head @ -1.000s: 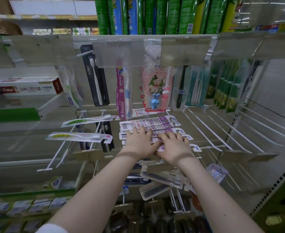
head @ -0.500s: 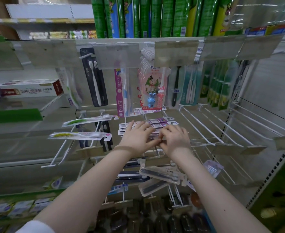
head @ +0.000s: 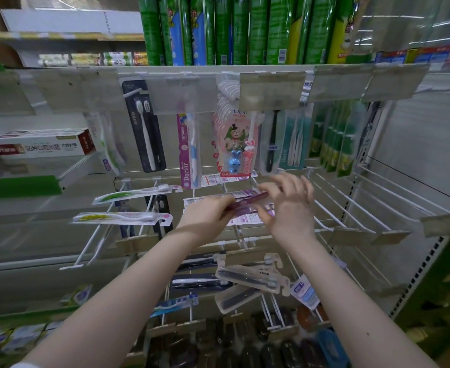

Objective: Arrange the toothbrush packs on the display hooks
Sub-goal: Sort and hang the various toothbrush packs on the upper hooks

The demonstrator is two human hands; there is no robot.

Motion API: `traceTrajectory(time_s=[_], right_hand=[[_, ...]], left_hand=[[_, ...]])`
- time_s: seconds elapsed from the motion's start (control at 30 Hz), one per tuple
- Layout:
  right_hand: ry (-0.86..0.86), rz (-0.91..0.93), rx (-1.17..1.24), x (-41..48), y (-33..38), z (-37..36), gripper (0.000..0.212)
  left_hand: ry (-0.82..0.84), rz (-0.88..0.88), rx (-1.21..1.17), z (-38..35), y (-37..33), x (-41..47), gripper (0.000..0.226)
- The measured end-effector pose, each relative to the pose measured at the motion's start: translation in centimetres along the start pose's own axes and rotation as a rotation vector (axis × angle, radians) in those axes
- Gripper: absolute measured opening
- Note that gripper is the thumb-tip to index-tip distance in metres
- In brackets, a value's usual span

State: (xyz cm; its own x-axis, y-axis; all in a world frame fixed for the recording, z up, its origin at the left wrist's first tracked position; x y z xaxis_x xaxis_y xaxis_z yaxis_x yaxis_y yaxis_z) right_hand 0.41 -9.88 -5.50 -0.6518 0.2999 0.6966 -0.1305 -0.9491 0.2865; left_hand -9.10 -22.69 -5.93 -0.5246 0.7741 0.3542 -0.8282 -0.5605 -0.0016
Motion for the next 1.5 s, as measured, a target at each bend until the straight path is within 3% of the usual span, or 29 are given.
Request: traceTrajectory(time_s=[0.1, 0.2, 0.3, 0.43, 0.63, 0.8, 0.97, 1.1, 1.2, 1.33, 1.43, 1.5], right_hand=[[-0.245, -0.037, 0.109, -0.6, -0.6, 0.5, 0.055], [-0.285, -0.166, 0.217, -1.3, -0.9, 0.4, 0.053], [-0.003, -0.283, 0.108, -1.3, -1.6, -1.2, 0.045], [0.363, -0.218, -0.056, -1.0, -1.8, -3.7, 0.034], [0.486, -0.184, -0.033, -1.0, -1.8, -5.3, 0.039], [0.397, -0.155, -0.053, -0.4, -1.6, -5.1, 0.028], [0.343, -0.119, -0.102, 0.4, -1.2, -4.0, 0.035], [0.288, -0.085, -0.17, 1.3, -0.3, -2.3, 0.04], [0.261, -0.05, -0.207, 1.6, 0.4, -0.8, 0.044], [0.143, -0.011, -0.148, 1.6, 1.2, 0.6, 0.043], [0.128, -0.131, -0.088, 1.6, 0.2, 0.9, 0.065], [-0.024, -0.204, 0.133, 1.4, -0.4, 1.6, 0.089]], left_hand=[[-0.061, 0.071, -0.034, 0.2, 1.3, -0.8, 0.014], [-0.08, 0.129, -0.028, 0.2, 2.3, -1.4, 0.012], [-0.094, 0.161, -0.034, 0.2, 2.9, -1.9, 0.016], [-0.108, 0.169, -0.03, 0.2, 3.3, -2.1, 0.016], [-0.093, 0.128, -0.009, -0.3, 3.9, -2.1, 0.018], [-0.1, 0.072, 0.007, -0.4, 4.1, -2.1, 0.015], [-0.12, 0.058, 0.041, 1.0, 4.0, -1.4, 0.021], [-0.012, 0.015, 0.114, 1.4, 3.8, -0.8, 0.027], [0.04, 0.054, 0.079, 1.8, 3.5, -0.7, 0.043], [-0.017, 0.105, 0.03, 2.4, 3.2, -0.7, 0.038], [-0.065, 0.147, -0.06, 2.7, 3.1, -0.9, 0.035], [-0.095, 0.177, -0.113, 2.8, 3.0, -1.2, 0.034]])
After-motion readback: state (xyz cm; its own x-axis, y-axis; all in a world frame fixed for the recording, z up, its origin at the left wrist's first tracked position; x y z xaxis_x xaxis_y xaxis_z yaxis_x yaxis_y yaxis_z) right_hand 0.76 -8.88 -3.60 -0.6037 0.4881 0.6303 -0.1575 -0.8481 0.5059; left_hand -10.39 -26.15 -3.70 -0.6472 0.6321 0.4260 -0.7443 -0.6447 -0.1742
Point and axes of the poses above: each hand's wrist, its own x-axis towards the middle knuckle, its own z-axis out of the back of the hand, y = z × x, the point moved 4 cm from there along x, towards the middle knuckle, and after that the axes turned 13 degrees about x, right-handed, at the moved point
